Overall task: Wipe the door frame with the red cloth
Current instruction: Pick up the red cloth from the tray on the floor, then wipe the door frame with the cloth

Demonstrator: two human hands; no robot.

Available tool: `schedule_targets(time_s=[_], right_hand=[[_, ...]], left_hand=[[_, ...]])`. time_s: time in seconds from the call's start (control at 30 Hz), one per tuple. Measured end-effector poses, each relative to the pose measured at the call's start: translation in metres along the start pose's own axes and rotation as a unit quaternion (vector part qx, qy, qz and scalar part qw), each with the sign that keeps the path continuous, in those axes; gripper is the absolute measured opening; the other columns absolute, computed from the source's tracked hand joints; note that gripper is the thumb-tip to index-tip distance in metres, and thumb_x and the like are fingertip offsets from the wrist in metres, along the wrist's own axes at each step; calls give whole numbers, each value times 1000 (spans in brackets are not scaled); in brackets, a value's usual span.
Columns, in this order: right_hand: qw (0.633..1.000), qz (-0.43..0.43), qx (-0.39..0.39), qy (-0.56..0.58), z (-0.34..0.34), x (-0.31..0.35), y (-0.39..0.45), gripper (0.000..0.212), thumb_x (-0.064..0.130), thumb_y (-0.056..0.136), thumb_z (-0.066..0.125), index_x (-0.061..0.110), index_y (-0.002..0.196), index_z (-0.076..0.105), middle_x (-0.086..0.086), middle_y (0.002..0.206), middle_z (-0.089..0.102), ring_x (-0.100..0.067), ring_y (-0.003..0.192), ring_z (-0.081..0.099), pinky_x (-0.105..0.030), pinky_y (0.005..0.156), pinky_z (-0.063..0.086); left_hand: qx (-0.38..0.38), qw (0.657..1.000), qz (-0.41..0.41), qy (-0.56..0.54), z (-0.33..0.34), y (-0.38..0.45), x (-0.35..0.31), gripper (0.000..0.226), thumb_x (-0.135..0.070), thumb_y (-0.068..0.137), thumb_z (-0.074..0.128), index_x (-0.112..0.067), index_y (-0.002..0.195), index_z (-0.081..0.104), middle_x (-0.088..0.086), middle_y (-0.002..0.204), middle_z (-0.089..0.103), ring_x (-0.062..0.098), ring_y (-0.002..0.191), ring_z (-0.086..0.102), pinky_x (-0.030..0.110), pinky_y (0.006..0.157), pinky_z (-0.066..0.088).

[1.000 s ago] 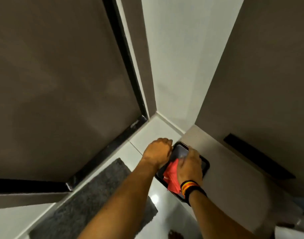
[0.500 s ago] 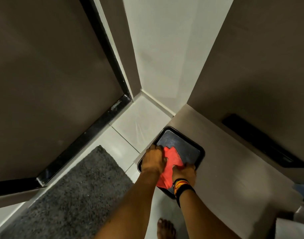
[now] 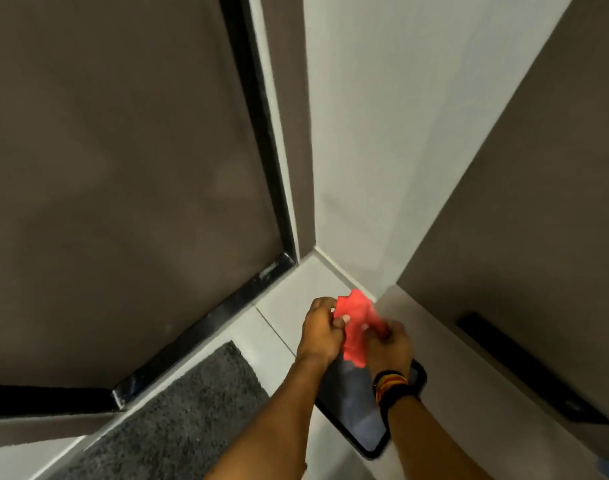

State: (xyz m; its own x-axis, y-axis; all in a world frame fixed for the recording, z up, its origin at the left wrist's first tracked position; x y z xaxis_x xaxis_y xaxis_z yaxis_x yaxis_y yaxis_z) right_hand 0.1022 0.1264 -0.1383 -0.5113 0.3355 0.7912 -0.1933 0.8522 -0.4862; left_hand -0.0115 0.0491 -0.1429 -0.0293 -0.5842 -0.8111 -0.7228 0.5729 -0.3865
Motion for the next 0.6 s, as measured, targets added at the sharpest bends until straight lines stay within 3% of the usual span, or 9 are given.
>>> schedule_targets(time_s=[0.1,0.2,0.33,0.4,0.5,0.53,0.6], right_hand=[[993,-113,-10,23,3,90,-27,16,12,87,72,15,88,56,3,70,55,-23,75,54,-23,71,39],[980,-185,11,77,9,177,-71,13,18,90,69,18,99,60,0,84,64,-22,81,60,-28,77,47],[957,-262,45,112,15,277,-148,17,27,92,65,21,107,60,1,97,68,-23,90,66,-33,82,55],[945,-294,67,124,21,321,-190,18,28,92,65,22,108,61,0,100,70,-24,94,68,-35,86,58],[914,-363,98,153,32,386,-271,16,22,91,66,21,107,62,3,97,68,-20,91,66,-18,79,56],[903,-383,107,164,36,406,-295,18,19,91,67,19,109,63,1,99,69,-20,93,66,-20,81,57],[883,-411,138,183,47,443,-350,27,16,90,69,16,116,63,-5,110,71,-24,102,68,-37,93,57]], left_hand=[[-53,993,65,-77,-67,-8,-68,20,-12,97,64,-18,115,67,7,112,75,24,100,73,42,90,63],[-95,982,130,-102,-144,-24,-132,24,-10,95,66,-18,118,69,2,107,77,14,93,72,31,87,60],[-154,967,176,-98,-243,-72,-198,15,-20,96,66,-15,111,66,7,98,76,24,87,72,40,83,61],[-190,957,193,-100,-293,-102,-226,16,-23,96,66,-14,109,63,7,98,74,22,84,67,43,82,60],[-251,931,230,-131,-375,-157,-259,17,-19,96,68,-10,109,63,9,99,73,18,82,65,38,80,57],[-269,921,242,-144,-399,-174,-268,18,-17,96,68,-8,110,63,11,100,74,18,84,65,37,80,57],[-311,899,264,-161,-451,-212,-281,19,-14,96,69,-5,112,64,12,100,73,20,87,66,36,81,56]])
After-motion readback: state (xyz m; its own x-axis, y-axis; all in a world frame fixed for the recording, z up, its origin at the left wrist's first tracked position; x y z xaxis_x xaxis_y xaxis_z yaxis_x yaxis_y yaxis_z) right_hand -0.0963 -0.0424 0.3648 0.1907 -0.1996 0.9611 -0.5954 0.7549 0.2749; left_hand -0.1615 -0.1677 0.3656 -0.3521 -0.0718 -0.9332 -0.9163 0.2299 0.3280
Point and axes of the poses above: each hand's wrist, its own y-axis towards the middle knuckle, its own z-axis out of the palm, x = y × z, the point moved 3 cm from there along y, towards the middle knuckle
